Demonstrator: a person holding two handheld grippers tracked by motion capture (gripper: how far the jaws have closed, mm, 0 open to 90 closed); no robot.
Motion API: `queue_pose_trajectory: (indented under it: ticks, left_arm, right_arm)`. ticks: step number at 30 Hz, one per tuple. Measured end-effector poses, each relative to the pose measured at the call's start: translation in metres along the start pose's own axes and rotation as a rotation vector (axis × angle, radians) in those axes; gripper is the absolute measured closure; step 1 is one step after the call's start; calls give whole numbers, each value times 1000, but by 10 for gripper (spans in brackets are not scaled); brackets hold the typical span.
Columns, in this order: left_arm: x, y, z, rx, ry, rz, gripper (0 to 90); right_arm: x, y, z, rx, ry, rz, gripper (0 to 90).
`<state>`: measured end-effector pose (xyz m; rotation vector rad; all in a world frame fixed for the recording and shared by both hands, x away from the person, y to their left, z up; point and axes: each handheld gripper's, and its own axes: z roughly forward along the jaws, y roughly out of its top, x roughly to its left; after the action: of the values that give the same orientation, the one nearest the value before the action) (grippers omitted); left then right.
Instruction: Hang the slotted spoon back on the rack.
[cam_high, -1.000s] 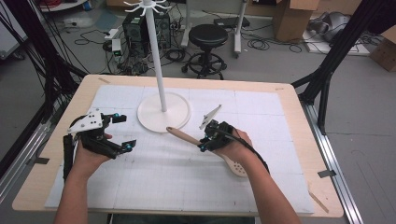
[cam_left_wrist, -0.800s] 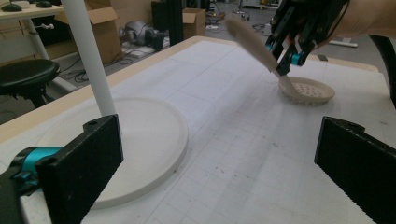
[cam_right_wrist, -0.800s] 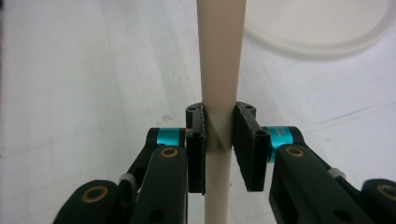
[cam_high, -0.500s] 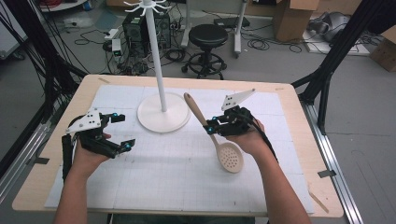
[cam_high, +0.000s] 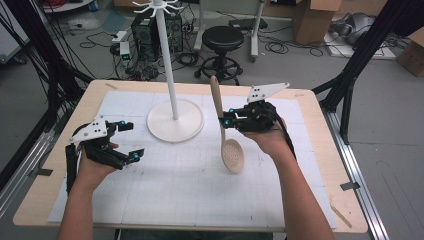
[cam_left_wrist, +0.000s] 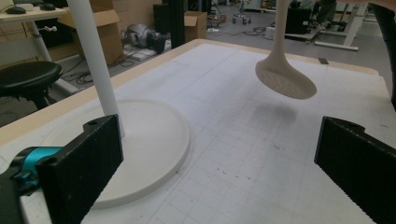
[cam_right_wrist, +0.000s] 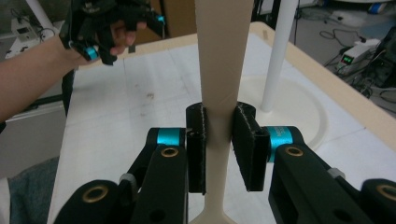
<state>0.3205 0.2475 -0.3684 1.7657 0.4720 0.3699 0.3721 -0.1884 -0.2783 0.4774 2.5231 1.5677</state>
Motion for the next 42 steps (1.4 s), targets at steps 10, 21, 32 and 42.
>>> queue_pose_trajectory:
  ticks: [10, 21, 32, 42]
  left_arm:
    - [0, 1, -3, -16, -3, 0, 17]
    - [1, 2, -4, -31, -7, -3, 17]
    - [1, 2, -5, -29, -6, 1, 17]
    - [2, 1, -8, -34, 0, -4, 17]
  right_arm:
    - [-8, 33, -1, -11, -2, -28, 763]
    - [-29, 75, -3, -4, -16, -38, 762]
    - [-49, 108, 2, 10, -42, -55, 763]
    - [-67, 128, 14, 28, -51, -58, 762]
